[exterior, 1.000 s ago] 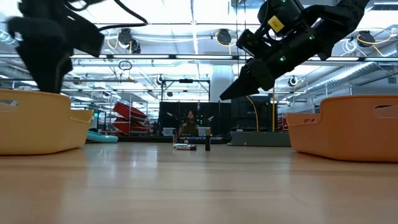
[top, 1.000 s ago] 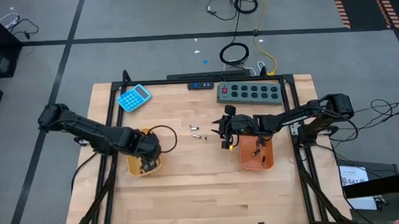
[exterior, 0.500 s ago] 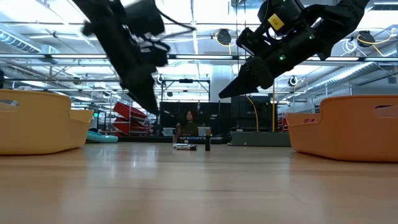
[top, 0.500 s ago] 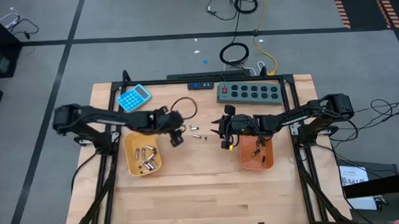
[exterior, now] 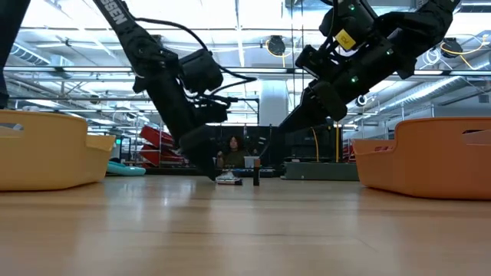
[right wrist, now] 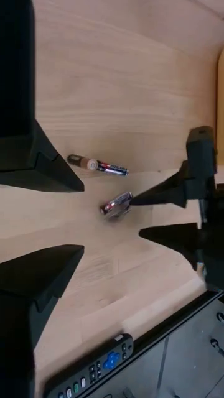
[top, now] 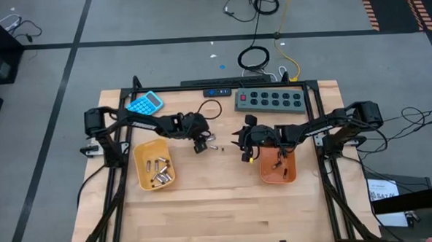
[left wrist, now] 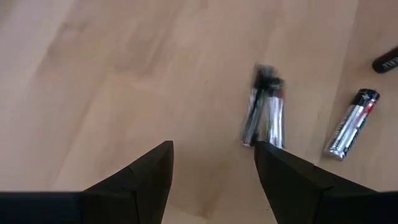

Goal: Sort batteries
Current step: Put the silver battery into the yellow bin

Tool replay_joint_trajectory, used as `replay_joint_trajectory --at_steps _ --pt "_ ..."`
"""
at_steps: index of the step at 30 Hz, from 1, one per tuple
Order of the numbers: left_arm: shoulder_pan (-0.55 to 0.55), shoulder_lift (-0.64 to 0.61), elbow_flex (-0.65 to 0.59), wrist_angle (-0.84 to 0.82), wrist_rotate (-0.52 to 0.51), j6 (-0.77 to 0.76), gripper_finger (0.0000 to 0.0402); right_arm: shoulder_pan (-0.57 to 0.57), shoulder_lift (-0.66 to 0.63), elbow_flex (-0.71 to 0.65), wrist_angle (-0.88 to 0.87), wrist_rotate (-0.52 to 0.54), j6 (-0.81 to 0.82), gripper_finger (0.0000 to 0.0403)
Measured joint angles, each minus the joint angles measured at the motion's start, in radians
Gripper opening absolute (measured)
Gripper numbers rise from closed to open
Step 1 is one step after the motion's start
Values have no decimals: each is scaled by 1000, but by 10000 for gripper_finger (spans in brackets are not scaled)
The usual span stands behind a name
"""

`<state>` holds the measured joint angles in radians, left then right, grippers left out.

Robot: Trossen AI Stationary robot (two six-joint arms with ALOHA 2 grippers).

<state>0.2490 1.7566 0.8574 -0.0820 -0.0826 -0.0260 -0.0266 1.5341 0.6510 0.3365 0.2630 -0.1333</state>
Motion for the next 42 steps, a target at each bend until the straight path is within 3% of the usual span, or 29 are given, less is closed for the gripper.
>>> replay_joint_trajectory --at_steps 10,15,24,34,37,41,42 --pt "1 9 1 -8 37 65 234 0 0 0 2 0 10 139" --pt "-1 -5 22 -26 162 85 235 0 0 0 3 0 10 139" --pt "7 -1 42 69 107 36 235 0 0 0 22 0 9 139" --pt "10 115 52 132 90 4 231 0 0 0 28 -1 9 139" --pt "9 151 61 138 64 5 191 0 0 0 28 -2 9 139" --pt "10 168 66 146 43 6 49 0 0 0 28 -3 9 139" --pt "10 168 66 145 45 7 31 0 0 0 28 -3 8 139"
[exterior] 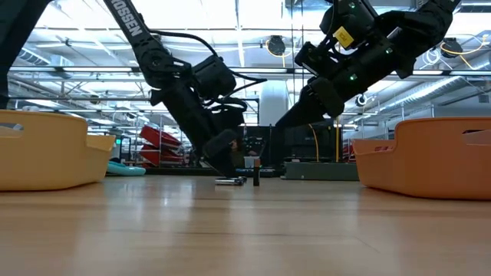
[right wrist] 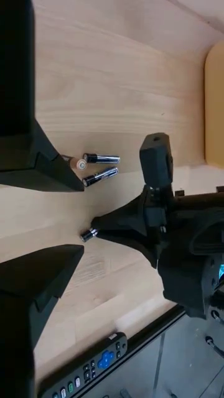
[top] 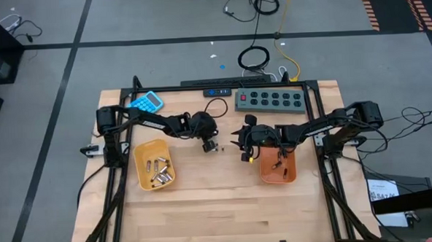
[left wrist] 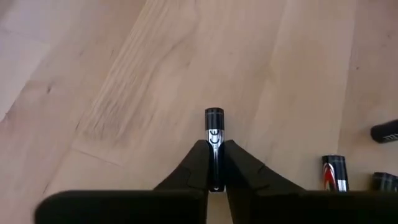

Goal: Sort batteries
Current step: Put the silver battery into the yellow bin

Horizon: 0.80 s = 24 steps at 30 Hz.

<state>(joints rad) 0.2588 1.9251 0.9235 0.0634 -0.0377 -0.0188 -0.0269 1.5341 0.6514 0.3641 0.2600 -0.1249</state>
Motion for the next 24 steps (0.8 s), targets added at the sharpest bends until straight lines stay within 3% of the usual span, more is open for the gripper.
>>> replay_joint_trajectory --at_steps 8,15,20,24 --pt "-9 -61 -4 -47 21 -9 29 0 0 0 0 0 -2 139" --pt "-31 -287 4 -267 22 -30 29 0 0 0 -2 0 2 139" --pt "-96 -497 6 -489 88 -148 29 2 0 0 -7 0 9 139" --pt "-194 -618 7 -806 117 -294 29 2 0 0 -9 0 14 139"
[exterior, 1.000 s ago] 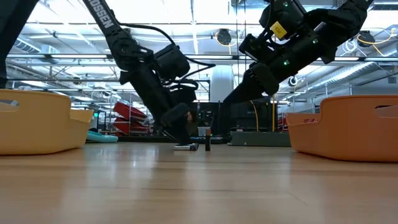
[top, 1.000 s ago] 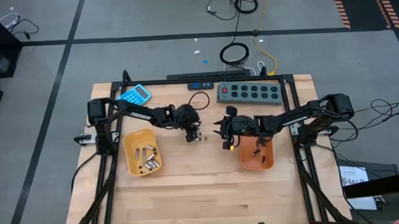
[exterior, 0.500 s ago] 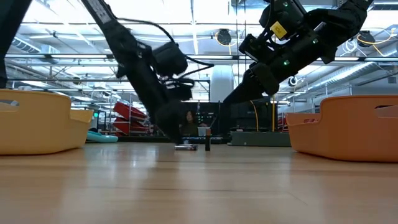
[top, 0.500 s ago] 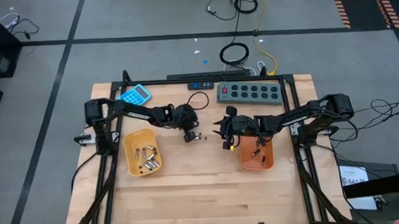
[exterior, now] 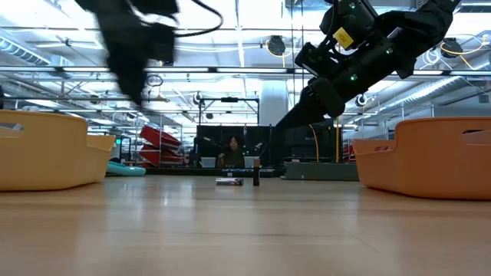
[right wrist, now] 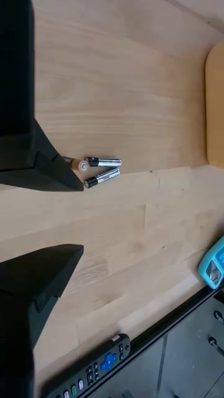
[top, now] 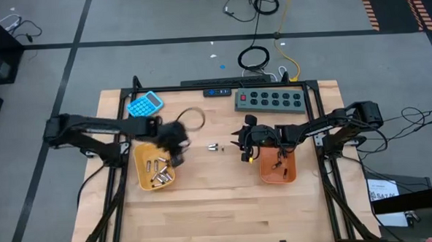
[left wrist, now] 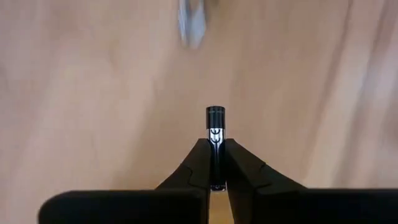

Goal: Sort batteries
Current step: Put the silver battery into the yellow bin

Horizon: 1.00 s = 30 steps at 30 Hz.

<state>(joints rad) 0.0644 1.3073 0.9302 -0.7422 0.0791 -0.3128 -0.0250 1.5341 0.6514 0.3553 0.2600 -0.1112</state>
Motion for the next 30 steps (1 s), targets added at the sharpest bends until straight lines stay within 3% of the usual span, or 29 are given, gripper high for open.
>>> replay_joint_trajectory --at_steps 4,8,14,18,24,30 --pt "-138 -53 -9 -243 -1 -190 29 0 0 0 -1 0 0 139" --pt "-249 -63 -37 -275 -6 -319 30 0 0 0 -2 0 0 139" --pt "-295 -63 -55 -280 -136 -411 123 0 0 0 -2 0 0 139" --pt "-284 -64 -42 -269 -195 -383 166 1 0 0 -2 0 0 139" --pt "-212 -34 -42 -69 -298 -232 175 1 0 0 10 0 1 139" --pt "-110 139 -42 214 -116 -13 176 1 0 0 21 -3 2 139"
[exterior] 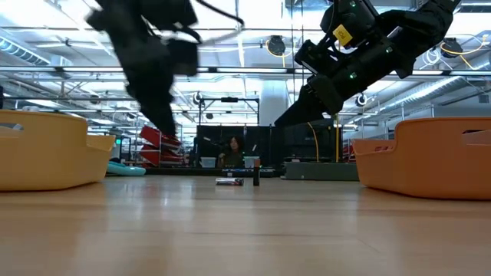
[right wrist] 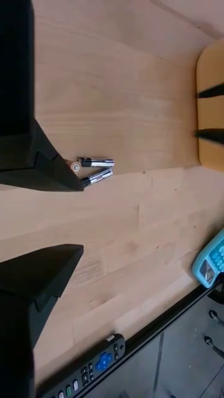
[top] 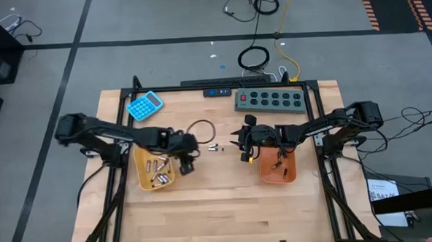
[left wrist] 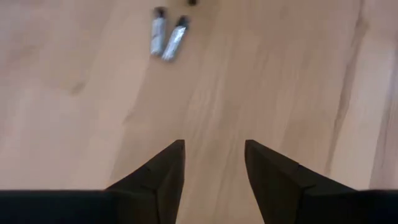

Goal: Sort batteries
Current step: Put the silver battery into the yellow bin

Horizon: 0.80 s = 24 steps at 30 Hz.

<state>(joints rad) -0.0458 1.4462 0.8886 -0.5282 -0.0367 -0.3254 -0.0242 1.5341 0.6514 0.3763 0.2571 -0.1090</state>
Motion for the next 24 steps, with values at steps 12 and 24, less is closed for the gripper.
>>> replay_joint_trajectory --at_steps 12,24 --pt "116 239 0 327 88 260 177 0 0 0 -2 -1 -8 139" --pt "113 337 1 503 68 393 177 -2 0 0 3 -1 -15 139"
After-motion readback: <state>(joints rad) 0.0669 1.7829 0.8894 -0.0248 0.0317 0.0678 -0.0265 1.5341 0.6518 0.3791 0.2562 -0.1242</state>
